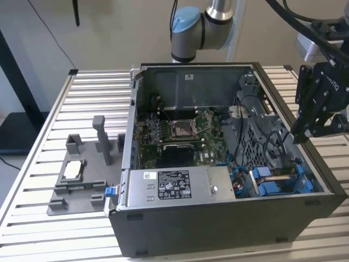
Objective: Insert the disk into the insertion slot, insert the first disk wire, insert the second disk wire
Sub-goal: 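Insert the second disk wire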
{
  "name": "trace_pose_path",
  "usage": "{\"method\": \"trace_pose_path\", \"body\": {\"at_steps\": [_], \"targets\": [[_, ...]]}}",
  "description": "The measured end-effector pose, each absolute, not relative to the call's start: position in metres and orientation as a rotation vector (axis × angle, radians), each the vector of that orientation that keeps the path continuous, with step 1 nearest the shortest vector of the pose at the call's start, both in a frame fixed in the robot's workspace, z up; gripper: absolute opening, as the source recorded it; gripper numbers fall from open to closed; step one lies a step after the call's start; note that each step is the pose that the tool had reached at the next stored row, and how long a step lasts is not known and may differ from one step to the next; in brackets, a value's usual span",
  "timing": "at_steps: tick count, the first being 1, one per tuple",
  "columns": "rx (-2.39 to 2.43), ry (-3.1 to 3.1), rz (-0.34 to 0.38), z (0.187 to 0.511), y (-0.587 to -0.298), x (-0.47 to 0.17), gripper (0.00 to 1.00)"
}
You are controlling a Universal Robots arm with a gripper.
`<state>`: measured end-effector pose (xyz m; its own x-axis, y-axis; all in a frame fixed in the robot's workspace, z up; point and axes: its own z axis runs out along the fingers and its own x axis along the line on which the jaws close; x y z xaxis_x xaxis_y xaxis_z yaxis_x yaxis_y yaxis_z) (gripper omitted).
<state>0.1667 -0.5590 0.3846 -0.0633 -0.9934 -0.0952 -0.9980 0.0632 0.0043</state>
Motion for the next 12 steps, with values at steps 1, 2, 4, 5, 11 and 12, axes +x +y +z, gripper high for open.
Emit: {"method": "trace_pose_path", "body": {"at_steps": [1,2,4,5,11,12], "targets": [[-2.102,2.242,0.106,0.3845,-0.5594,0.1669,0.27],[-2.101,2.244,0.108,0.3845,-0.5597,0.1671,0.27],[-2.097,2.245,0.113,0.3845,-0.5602,0.1675,0.27],[-2.093,2.242,0.121,0.3845,-0.5603,0.1676,0.27],[-2.081,2.239,0.138,0.3845,-0.5660,0.1681,0.27],[-2.081,2.240,0.139,0.3844,-0.5673,0.1683,0.27]]}}
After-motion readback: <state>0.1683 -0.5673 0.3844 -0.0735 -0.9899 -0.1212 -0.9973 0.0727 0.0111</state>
